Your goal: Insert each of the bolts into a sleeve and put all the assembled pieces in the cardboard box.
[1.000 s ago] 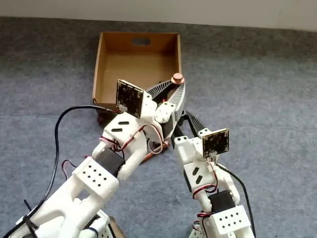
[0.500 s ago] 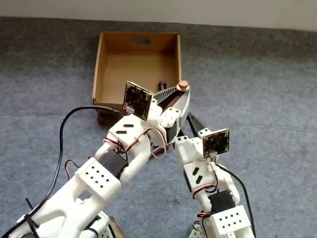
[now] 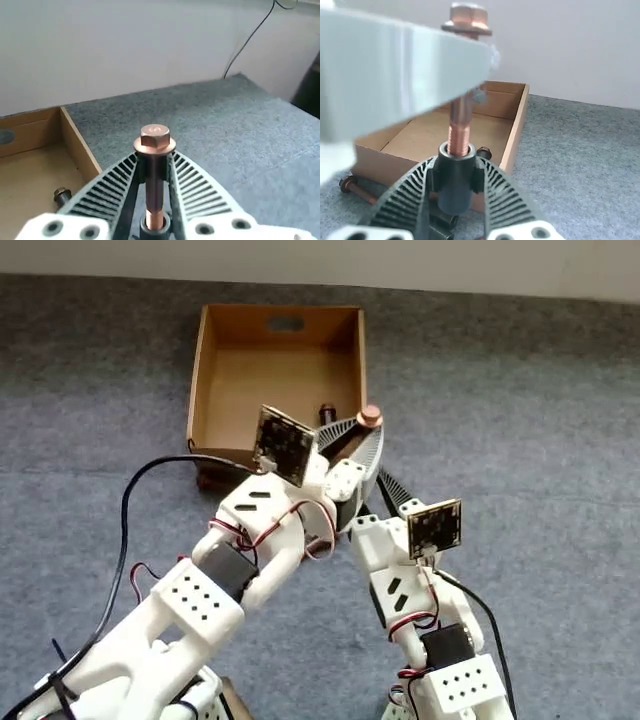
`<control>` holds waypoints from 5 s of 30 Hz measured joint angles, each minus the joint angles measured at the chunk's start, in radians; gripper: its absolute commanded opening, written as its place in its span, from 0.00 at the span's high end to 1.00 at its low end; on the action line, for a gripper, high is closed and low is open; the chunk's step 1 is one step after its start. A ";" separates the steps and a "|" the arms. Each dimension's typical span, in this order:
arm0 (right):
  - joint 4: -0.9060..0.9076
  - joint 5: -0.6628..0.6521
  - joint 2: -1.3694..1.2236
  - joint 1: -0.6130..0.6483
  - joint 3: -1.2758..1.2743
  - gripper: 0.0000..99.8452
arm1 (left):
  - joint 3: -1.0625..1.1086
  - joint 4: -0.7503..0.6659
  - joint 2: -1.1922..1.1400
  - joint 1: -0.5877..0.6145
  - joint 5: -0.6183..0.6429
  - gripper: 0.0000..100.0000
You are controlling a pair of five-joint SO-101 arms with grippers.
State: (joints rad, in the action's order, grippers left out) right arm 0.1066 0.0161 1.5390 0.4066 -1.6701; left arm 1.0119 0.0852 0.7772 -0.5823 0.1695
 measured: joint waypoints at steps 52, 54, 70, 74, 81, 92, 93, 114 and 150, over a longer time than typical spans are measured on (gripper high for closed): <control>0.000 0.000 0.000 -0.003 0.000 0.99 | 0.167 0.103 0.198 0.005 -0.069 0.86; 0.000 0.000 0.000 -0.003 0.000 0.99 | 0.167 0.103 0.198 0.000 -0.069 0.86; 0.000 0.000 0.000 -0.003 0.000 0.99 | 0.167 0.103 0.198 0.003 -0.068 0.86; 0.000 0.000 0.000 -0.003 0.000 0.99 | 0.167 0.103 0.198 0.009 -0.068 0.86; 0.002 0.000 -0.002 -0.003 0.000 0.99 | 0.166 0.103 0.199 0.009 -0.069 0.83; 0.002 0.000 0.000 -0.003 0.000 0.99 | 0.161 0.152 0.216 0.009 -0.069 0.85; 0.002 0.000 0.000 -0.003 0.000 0.99 | 0.152 0.153 0.216 0.009 -0.069 0.87; 0.002 0.000 0.000 -0.003 -0.006 0.99 | 0.552 0.190 0.594 0.586 -0.256 0.99; 0.585 0.000 -0.390 -0.040 0.882 0.99 | 0.595 0.726 0.603 0.663 -0.454 0.99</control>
State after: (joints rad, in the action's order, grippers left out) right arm 0.6912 0.0161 1.1492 0.3667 -0.7879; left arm 1.6072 0.8109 1.3802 0.0806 -0.2846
